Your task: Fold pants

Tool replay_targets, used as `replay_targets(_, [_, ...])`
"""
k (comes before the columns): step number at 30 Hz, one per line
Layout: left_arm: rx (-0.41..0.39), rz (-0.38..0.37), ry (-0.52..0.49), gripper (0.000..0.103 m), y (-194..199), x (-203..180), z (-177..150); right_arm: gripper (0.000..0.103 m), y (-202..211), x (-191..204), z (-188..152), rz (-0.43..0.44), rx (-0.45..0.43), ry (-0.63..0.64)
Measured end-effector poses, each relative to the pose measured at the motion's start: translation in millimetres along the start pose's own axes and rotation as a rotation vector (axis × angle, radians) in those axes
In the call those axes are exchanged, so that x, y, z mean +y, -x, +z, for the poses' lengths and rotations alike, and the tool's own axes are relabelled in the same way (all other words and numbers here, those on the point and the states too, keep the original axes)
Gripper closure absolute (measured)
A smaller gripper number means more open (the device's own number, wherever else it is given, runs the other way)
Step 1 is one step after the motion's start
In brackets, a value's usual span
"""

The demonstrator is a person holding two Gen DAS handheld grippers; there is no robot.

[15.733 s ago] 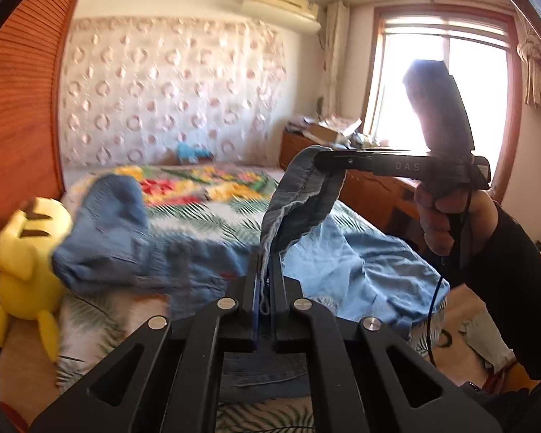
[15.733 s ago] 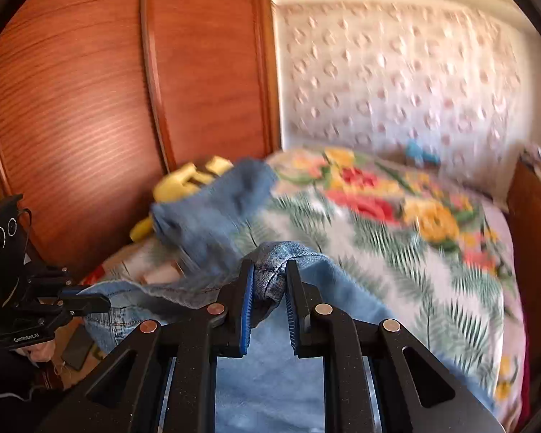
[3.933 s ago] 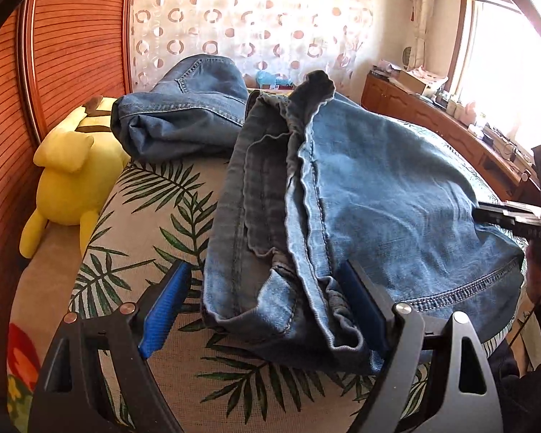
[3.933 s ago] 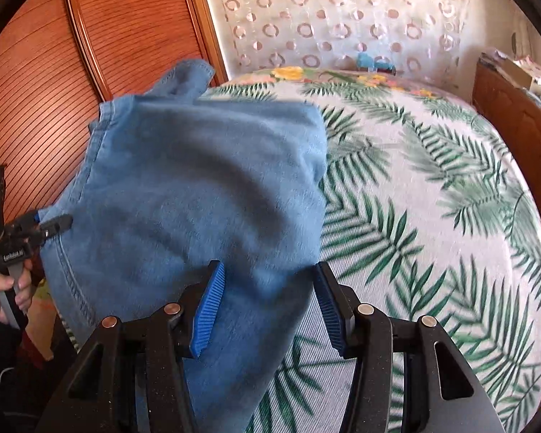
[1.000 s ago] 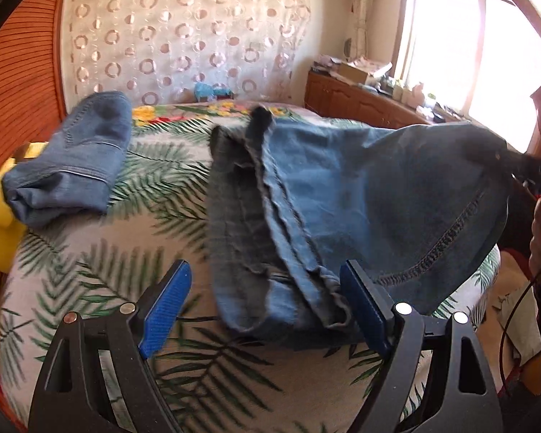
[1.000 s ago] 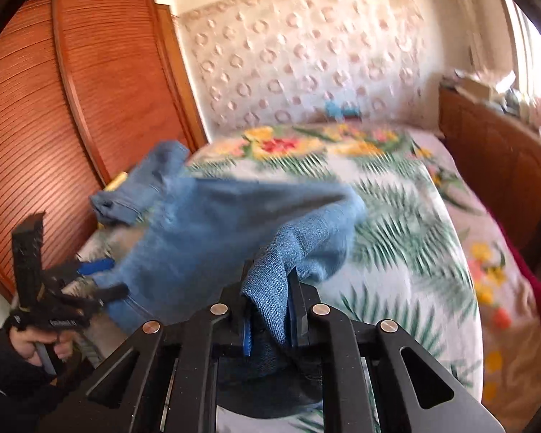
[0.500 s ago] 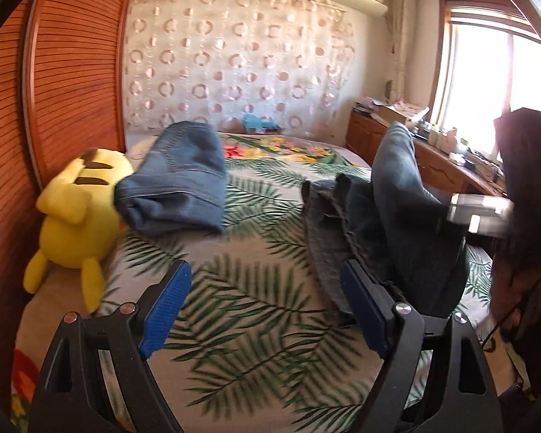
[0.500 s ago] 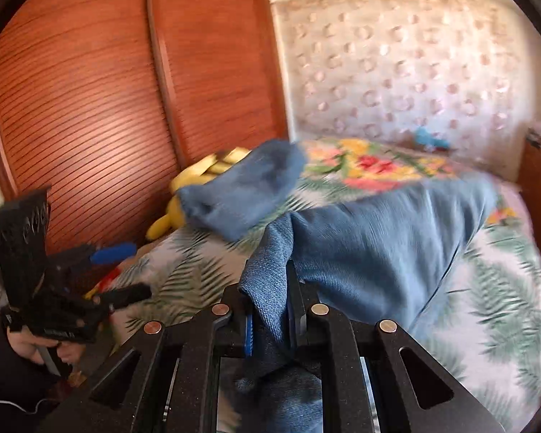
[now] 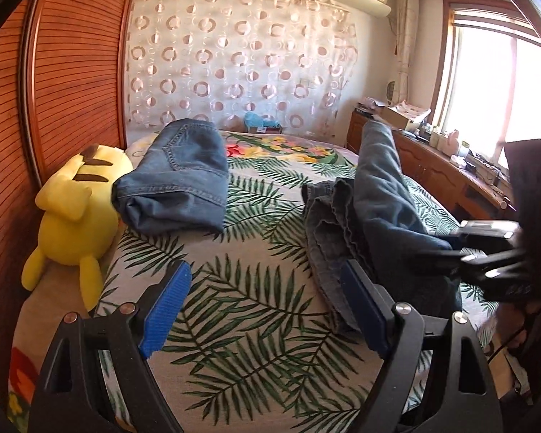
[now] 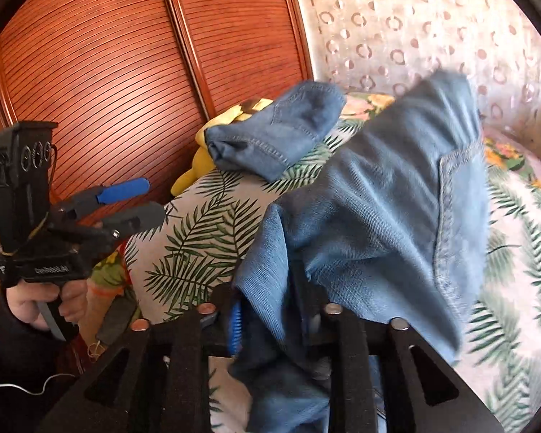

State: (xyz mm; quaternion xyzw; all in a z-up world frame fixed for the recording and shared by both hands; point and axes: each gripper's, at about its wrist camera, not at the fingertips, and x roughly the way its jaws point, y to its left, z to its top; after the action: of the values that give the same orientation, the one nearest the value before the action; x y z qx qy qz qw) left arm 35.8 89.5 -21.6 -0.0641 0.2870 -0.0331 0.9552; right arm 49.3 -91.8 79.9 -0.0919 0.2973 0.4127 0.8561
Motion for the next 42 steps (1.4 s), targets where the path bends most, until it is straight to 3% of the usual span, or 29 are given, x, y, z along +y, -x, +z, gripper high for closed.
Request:
replay_targets(2, [-0.005,-0.013,-0.011,0.018,-2.0,-5.1,4.1,0.049,19.6,6.8,-2.7,-0.022,-0.035,0.005])
replay_targets(3, [-0.008,-0.021,-0.017,0.018,-3.0,-8.7,6.8,0.048,30.3,5.5,-2.4,-0.032,-0.055,0.006])
replay_targets(7, [-0.015,-0.079,-0.033,0.018,-9.4,-24.7,18.6,0.045,53.9,-14.7,-2.4,-0.128,-0.116,-0.016])
replay_targets(11, [0.003,-0.132,-0.047,0.018,-24.8,-39.1,24.7,0.044,57.8,-46.0,2.6,-0.227,-0.125,-0.037])
replay_targets(13, [0.044,-0.17,-0.048,0.03,-37.4,-45.7,22.0,0.044,47.0,-59.5,8.4,-0.247,-0.119,-0.047])
replay_targets(16, [0.126,-0.204,-0.05,0.038,-55.2,-51.7,10.5,0.044,27.0,-80.2,17.8,-0.274,-0.107,-0.074])
replay_targets(21, [0.203,-0.208,-0.053,0.05,-64.5,-55.0,-12.2,0.044,-22.8,-86.2,45.0,-0.249,-0.079,-0.084])
replay_targets(25, [0.23,-0.176,-0.068,0.051,-64.2,-55.9,-26.6,0.042,-55.6,-85.6,59.8,-0.233,-0.003,-0.059])
replay_targets(28, [0.231,-0.178,-0.055,0.051,-60.5,-52.7,-32.1,0.041,-86.6,-71.5,63.3,-0.293,0.082,0.01])
replay_targets(31, [0.225,-0.185,-0.041,0.051,-57.9,-51.3,-35.1,0.038,-93.2,-66.7,65.6,-0.304,0.063,0.005])
replay_targets(36, [0.21,-0.19,-0.023,0.051,-56.8,-49.6,-38.1,0.023,-83.0,-84.3,60.1,-0.293,0.069,-0.088])
replay_targets(42, [0.185,-0.214,0.021,0.051,-54.7,-42.8,-42.5,0.022,-84.6,-92.3,44.6,-0.179,0.118,-0.187])
